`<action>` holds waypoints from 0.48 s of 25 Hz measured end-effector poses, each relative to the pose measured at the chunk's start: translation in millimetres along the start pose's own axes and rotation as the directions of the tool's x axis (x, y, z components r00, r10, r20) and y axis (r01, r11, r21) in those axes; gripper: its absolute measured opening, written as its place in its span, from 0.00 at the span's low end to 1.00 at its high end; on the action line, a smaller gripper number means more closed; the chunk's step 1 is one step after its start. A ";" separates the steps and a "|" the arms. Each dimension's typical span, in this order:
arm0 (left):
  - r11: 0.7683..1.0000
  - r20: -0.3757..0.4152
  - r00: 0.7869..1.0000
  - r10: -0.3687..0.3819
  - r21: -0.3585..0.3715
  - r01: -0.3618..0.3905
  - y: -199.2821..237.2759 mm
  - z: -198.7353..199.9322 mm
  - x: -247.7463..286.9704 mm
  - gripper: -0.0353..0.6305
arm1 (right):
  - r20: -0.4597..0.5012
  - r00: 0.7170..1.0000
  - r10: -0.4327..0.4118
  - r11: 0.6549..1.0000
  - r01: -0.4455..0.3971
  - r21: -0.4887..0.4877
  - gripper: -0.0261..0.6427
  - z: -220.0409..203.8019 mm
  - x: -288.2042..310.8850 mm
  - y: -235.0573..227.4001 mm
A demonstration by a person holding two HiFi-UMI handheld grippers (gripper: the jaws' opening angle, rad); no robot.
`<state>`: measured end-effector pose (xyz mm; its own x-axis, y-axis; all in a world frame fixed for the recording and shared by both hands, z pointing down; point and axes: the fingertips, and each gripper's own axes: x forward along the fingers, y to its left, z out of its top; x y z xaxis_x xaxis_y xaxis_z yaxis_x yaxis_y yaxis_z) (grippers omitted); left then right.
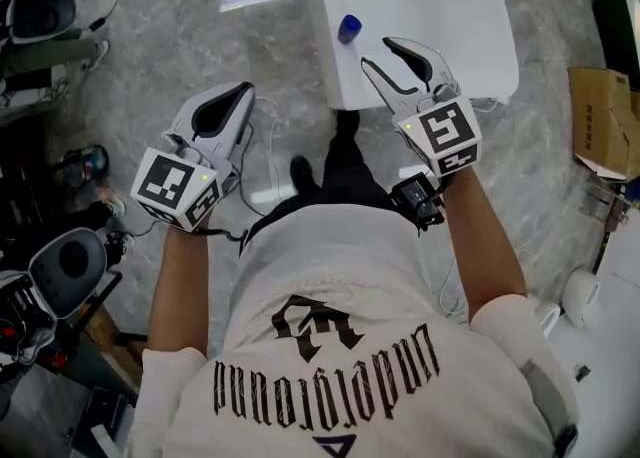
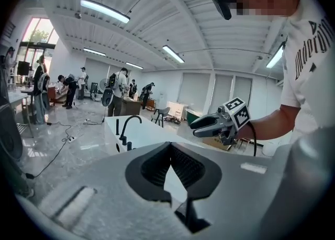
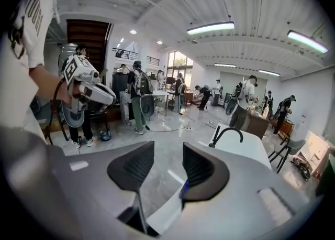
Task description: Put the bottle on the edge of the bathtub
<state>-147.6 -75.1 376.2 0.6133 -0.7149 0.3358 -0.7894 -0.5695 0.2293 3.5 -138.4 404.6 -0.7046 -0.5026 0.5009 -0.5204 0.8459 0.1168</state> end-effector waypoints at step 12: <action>0.994 0.127 0.991 -0.049 0.101 0.036 -56.7 59.1 -61.2 0.06 | 0.178 0.983 -0.051 0.998 0.056 -0.021 0.12 85.3 -88.8 37.0</action>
<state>-138.7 -23.0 288.6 0.6497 -0.7318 0.2058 -0.7599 -0.6329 0.1483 5.7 -77.6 291.4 -0.7517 -0.5690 0.3334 -0.5485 0.8201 0.1630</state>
